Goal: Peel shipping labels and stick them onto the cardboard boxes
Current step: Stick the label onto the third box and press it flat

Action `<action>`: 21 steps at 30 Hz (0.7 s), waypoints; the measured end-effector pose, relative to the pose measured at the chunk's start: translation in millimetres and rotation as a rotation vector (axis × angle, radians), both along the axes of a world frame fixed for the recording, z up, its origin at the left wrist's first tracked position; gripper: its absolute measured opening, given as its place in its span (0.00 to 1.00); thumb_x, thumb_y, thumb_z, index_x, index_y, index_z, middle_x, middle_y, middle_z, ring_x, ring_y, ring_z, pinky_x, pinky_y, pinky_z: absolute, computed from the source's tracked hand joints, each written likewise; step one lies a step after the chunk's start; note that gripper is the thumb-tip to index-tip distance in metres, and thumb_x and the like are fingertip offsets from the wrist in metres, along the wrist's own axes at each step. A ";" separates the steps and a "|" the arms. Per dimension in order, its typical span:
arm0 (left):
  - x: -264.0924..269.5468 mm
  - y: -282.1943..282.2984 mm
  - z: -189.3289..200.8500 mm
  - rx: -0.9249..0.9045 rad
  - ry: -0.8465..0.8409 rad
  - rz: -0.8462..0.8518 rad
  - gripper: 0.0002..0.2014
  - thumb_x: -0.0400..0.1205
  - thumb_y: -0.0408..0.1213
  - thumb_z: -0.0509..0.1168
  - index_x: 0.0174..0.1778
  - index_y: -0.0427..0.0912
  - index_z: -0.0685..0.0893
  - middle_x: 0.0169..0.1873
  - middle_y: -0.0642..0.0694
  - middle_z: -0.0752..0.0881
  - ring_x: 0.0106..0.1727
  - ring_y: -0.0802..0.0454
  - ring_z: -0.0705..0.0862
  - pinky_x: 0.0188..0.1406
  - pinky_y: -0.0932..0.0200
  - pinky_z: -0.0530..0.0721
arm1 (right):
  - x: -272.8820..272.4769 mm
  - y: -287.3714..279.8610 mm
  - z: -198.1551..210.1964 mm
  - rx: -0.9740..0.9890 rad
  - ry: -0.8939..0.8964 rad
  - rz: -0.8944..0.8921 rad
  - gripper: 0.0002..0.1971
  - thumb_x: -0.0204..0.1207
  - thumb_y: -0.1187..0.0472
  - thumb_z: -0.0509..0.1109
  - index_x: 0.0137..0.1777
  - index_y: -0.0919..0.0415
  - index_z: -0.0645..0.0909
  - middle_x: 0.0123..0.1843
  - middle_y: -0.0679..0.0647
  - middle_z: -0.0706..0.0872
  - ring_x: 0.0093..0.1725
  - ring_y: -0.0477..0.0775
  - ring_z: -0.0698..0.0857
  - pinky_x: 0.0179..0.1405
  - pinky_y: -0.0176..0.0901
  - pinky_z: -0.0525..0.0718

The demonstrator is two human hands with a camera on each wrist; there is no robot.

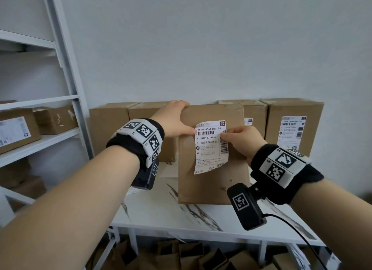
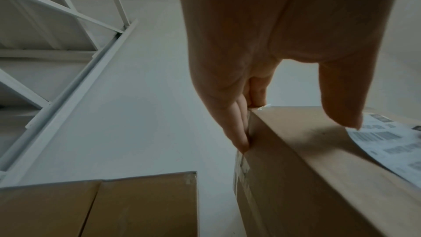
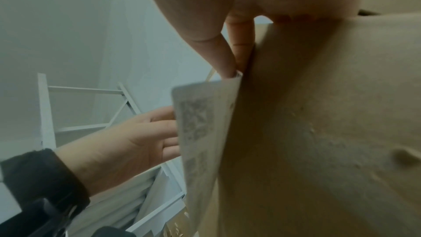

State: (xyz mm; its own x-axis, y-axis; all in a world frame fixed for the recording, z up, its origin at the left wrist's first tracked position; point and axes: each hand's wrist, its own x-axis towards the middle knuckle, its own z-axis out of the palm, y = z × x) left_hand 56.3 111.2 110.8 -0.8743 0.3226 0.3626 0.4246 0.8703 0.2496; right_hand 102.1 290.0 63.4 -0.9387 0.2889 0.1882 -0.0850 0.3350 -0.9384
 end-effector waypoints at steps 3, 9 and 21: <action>-1.9 0.3 -0.1 -0.013 0.017 -0.001 0.40 0.74 0.51 0.72 0.79 0.44 0.63 0.75 0.45 0.69 0.74 0.48 0.70 0.73 0.54 0.69 | 0.1 -1.8 -1.7 -0.003 -0.001 -0.005 0.11 0.75 0.63 0.70 0.31 0.62 0.81 0.50 0.62 0.89 0.53 0.63 0.87 0.57 0.56 0.86; -3.1 1.0 0.8 0.011 0.045 -0.005 0.36 0.75 0.51 0.71 0.77 0.44 0.67 0.73 0.45 0.71 0.72 0.49 0.72 0.69 0.56 0.70 | -2.8 0.0 -2.6 0.036 0.012 -0.017 0.12 0.75 0.59 0.71 0.30 0.60 0.80 0.50 0.61 0.89 0.47 0.57 0.85 0.51 0.50 0.84; -5.0 4.9 -2.6 0.051 0.118 0.021 0.29 0.77 0.47 0.70 0.72 0.42 0.71 0.69 0.45 0.76 0.68 0.48 0.74 0.65 0.57 0.72 | -4.1 2.8 -9.5 0.176 0.072 -0.035 0.17 0.76 0.55 0.70 0.26 0.54 0.76 0.35 0.52 0.84 0.31 0.47 0.77 0.31 0.38 0.75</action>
State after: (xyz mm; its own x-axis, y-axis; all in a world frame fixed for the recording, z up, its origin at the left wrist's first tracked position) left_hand 51.3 116.1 108.2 -0.8311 0.2836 0.4784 0.4357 0.8666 0.2431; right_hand 98.0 292.8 53.9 -0.9109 0.2777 0.3051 -0.1355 0.4970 -0.8571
